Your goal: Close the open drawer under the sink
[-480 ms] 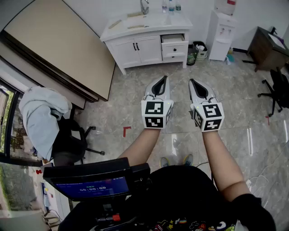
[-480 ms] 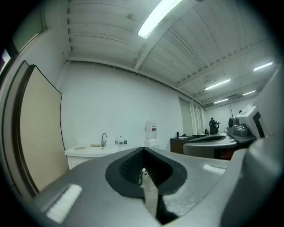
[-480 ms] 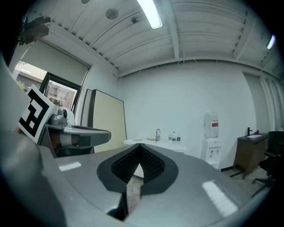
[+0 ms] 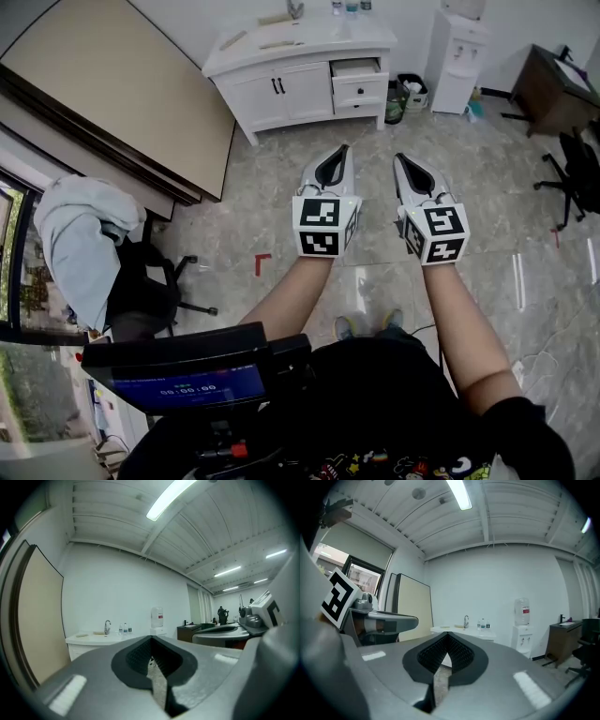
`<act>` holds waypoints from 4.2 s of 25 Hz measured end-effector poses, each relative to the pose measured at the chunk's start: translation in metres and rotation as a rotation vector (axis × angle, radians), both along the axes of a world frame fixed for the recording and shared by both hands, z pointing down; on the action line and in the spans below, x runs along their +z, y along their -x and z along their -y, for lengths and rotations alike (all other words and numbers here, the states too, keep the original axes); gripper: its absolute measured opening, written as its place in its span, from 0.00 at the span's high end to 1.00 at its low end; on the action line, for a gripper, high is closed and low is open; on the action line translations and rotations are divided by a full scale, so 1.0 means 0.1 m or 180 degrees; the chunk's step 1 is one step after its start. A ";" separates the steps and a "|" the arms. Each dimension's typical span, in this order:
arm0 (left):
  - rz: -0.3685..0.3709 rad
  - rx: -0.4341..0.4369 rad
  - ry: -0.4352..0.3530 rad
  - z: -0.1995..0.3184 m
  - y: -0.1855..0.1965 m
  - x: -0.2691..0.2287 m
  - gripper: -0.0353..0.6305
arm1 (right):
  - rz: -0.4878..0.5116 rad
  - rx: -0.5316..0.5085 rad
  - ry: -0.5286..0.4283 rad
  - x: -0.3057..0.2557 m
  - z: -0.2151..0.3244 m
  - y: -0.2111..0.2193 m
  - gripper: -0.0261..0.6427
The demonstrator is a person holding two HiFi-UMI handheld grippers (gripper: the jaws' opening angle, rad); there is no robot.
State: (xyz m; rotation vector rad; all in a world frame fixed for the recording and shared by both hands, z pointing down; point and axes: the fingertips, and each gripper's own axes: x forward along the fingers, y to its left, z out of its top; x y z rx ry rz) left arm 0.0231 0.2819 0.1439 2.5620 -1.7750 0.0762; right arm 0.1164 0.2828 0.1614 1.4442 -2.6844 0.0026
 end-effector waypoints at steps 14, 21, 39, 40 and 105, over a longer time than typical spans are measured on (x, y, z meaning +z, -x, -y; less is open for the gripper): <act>0.0073 0.0113 0.0123 1.79 -0.28 0.48 0.95 | 0.0052 0.0018 0.0070 0.57 1.74 -0.18 0.93; 0.0139 -0.0081 0.0211 3.76 -0.24 0.62 0.95 | 0.0074 -0.0176 0.0122 0.74 3.78 -0.12 0.93; 0.0178 0.0089 0.0441 6.54 0.39 2.33 0.95 | -0.0050 0.0140 0.0388 2.58 6.51 0.60 0.93; 0.0167 0.0091 0.0436 6.64 0.45 2.48 0.95 | -0.0074 0.0152 0.0406 2.77 6.63 0.67 0.93; -0.0189 -0.0236 0.0026 7.82 1.29 5.17 0.89 | 0.0090 0.0780 0.0070 5.31 9.27 1.12 0.93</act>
